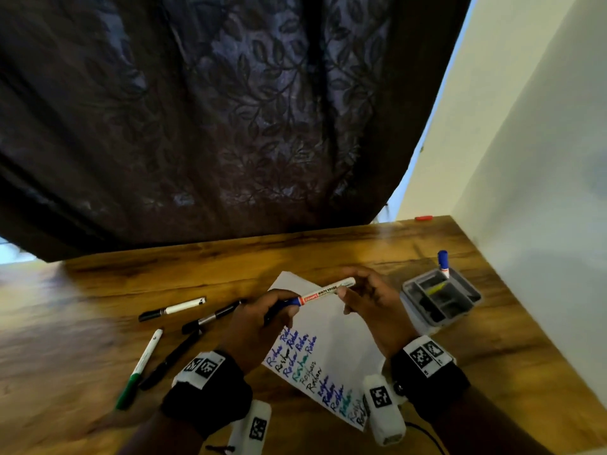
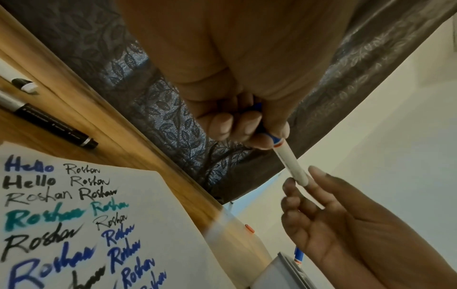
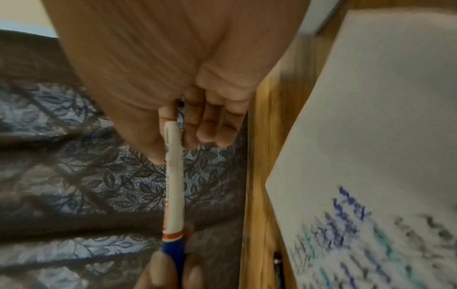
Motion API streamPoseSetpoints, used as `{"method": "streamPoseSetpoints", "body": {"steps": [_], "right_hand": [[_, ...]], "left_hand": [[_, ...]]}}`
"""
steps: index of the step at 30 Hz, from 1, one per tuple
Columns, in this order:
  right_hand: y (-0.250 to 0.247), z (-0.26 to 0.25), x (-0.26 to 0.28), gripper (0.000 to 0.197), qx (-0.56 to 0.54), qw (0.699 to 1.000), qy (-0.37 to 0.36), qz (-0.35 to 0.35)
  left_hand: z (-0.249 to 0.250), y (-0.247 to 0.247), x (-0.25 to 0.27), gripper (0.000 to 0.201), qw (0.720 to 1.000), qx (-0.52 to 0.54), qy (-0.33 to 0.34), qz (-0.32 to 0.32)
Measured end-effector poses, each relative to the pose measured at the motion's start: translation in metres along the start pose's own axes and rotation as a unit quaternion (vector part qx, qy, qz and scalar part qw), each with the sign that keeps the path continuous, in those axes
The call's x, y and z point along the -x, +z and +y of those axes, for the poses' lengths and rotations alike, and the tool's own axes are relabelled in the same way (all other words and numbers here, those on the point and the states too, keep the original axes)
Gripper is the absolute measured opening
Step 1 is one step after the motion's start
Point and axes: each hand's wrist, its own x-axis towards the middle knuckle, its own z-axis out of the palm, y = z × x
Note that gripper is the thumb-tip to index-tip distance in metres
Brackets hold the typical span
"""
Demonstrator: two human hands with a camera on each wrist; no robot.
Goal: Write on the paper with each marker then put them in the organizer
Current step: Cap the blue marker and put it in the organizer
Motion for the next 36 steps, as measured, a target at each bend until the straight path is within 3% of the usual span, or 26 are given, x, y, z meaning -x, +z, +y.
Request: {"method": "streamPoseSetpoints", "body": {"steps": [2, 4, 6, 7, 11, 16, 19, 24, 31, 34, 36], "right_hand": [[-0.018, 0.0, 0.003, 0.028, 0.172, 0.983, -0.062, -0.002], [-0.03, -0.005, 0.008, 0.021, 0.34, 0.92, -0.193, -0.021], [-0.032, -0.01, 0.011, 0.023, 0.411, 0.869, -0.274, -0.026], [-0.03, -0.011, 0.013, 0.026, 0.413, 0.867, -0.278, -0.027], [-0.039, -0.012, 0.014, 0.025, 0.371, 0.891, -0.261, -0.005], [-0.076, -0.028, 0.016, 0.019, 0.371, 0.888, -0.271, 0.021], [-0.12, -0.044, 0.009, 0.016, 0.291, 0.927, -0.204, 0.122], [-0.197, -0.057, -0.016, 0.011, 0.247, 0.922, -0.152, 0.255], [-0.239, -0.019, -0.045, 0.013, 0.301, 0.913, -0.094, 0.26], [-0.247, 0.001, -0.053, 0.01, 0.31, 0.923, -0.015, 0.228], [-0.247, 0.011, -0.056, 0.015, 0.346, 0.916, -0.002, 0.204]], "left_hand": [[0.004, 0.004, -0.005, 0.017, 1.0, -0.006, -0.003, 0.003], [0.013, 0.011, -0.013, 0.012, 1.0, -0.013, 0.019, 0.013], [0.022, 0.019, -0.024, 0.012, 0.999, -0.015, 0.037, 0.012], [0.027, 0.024, -0.029, 0.016, 0.999, -0.022, 0.042, 0.003], [0.051, 0.044, -0.047, 0.025, 0.997, -0.048, 0.058, -0.006], [0.062, 0.07, -0.066, 0.033, 0.996, 0.02, 0.078, -0.046], [0.062, 0.082, -0.078, 0.03, 0.996, 0.019, 0.078, -0.045], [0.057, 0.103, -0.097, 0.017, 0.996, 0.009, 0.078, -0.042], [0.054, 0.127, -0.111, 0.015, 0.997, 0.009, 0.056, -0.051], [0.052, 0.133, -0.115, 0.013, 0.998, 0.003, 0.045, -0.051], [0.05, 0.137, -0.117, 0.012, 0.998, 0.001, 0.036, -0.052]]}}
